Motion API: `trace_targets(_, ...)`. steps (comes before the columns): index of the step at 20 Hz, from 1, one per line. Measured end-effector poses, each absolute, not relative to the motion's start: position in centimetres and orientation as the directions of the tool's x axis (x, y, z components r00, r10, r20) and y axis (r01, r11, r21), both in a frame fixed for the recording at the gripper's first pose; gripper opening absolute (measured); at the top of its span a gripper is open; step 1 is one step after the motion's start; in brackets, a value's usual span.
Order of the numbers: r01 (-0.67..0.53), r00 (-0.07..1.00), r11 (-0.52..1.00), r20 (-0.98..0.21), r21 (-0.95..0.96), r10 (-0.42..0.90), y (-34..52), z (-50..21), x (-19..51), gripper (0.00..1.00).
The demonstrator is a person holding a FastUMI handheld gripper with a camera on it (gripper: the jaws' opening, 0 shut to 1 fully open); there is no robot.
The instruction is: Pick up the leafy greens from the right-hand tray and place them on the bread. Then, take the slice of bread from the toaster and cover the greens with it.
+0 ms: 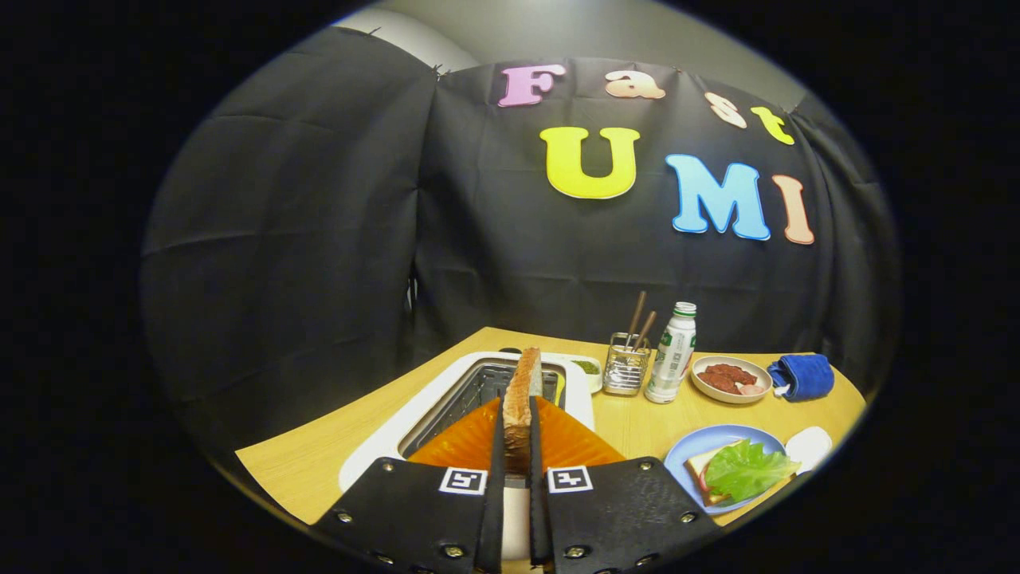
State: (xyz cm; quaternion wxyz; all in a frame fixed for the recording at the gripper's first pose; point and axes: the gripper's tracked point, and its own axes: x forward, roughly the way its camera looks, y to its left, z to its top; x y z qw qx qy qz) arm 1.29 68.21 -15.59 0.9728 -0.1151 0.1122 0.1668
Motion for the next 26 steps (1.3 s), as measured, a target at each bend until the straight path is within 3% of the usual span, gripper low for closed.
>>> trace_targets(1,-0.336,0.928,0.926,-0.23,-0.172,0.294,67.9,-15.5,1.0,0.08)
trace_targets(6,-0.358,0.925,0.912,-0.207,-0.202,0.317,68.5,-15.0,0.7,0.07)
trace_targets(7,-0.372,0.921,0.905,-0.204,-0.206,0.332,68.7,-15.3,0.6,0.03)
trace_targets(19,-0.39,0.919,0.911,-0.11,-0.133,0.378,67.7,-6.4,0.6,0.03)
trace_targets(26,-0.355,0.934,0.924,-0.086,-0.14,0.346,61.6,-3.8,0.8,0.03)
